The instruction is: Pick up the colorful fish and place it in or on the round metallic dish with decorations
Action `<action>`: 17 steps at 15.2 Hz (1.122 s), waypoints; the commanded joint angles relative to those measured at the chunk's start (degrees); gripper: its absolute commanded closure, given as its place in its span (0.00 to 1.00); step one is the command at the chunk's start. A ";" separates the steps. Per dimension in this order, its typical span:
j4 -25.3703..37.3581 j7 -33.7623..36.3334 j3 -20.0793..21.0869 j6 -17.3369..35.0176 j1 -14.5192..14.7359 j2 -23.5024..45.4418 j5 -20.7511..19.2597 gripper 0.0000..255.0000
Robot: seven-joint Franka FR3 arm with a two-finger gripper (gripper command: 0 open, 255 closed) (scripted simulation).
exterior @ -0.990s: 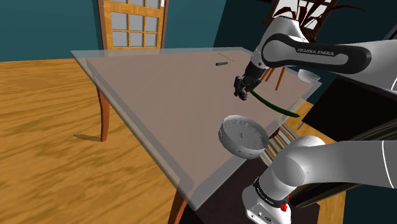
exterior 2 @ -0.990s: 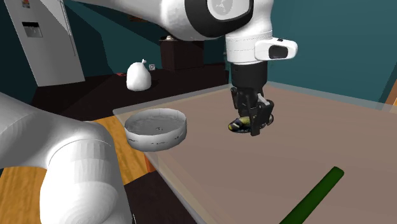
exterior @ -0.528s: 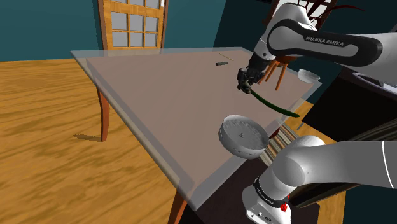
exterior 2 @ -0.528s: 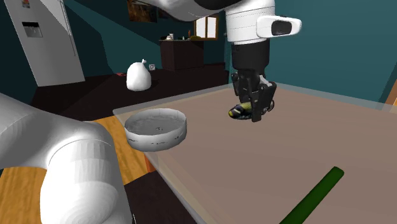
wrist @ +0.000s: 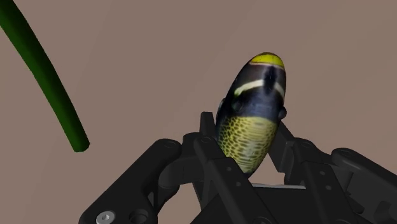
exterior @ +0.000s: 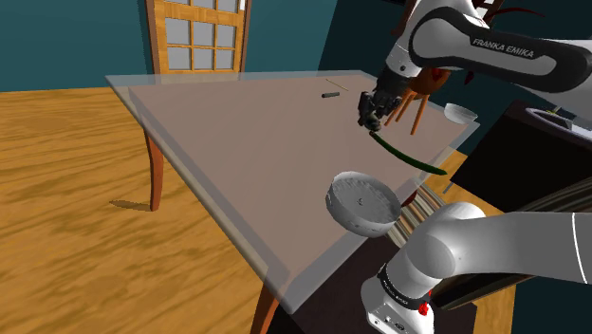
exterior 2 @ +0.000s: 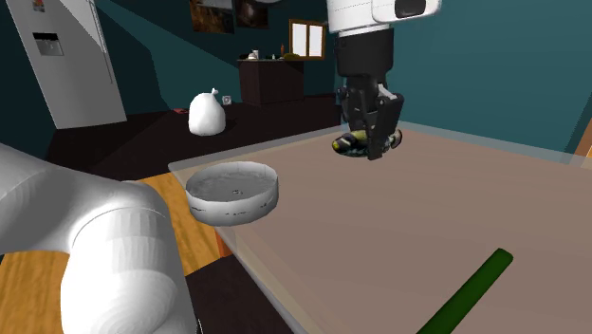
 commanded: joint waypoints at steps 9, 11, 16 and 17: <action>-8.82 9.29 10.29 -9.39 2.92 -17.67 6.32 1.00; -9.78 11.39 12.66 -11.58 3.89 -20.78 8.25 1.00; -10.86 17.03 18.95 -17.05 6.64 -27.45 13.80 1.00; -10.86 18.22 20.26 -18.11 7.22 -28.57 15.01 1.00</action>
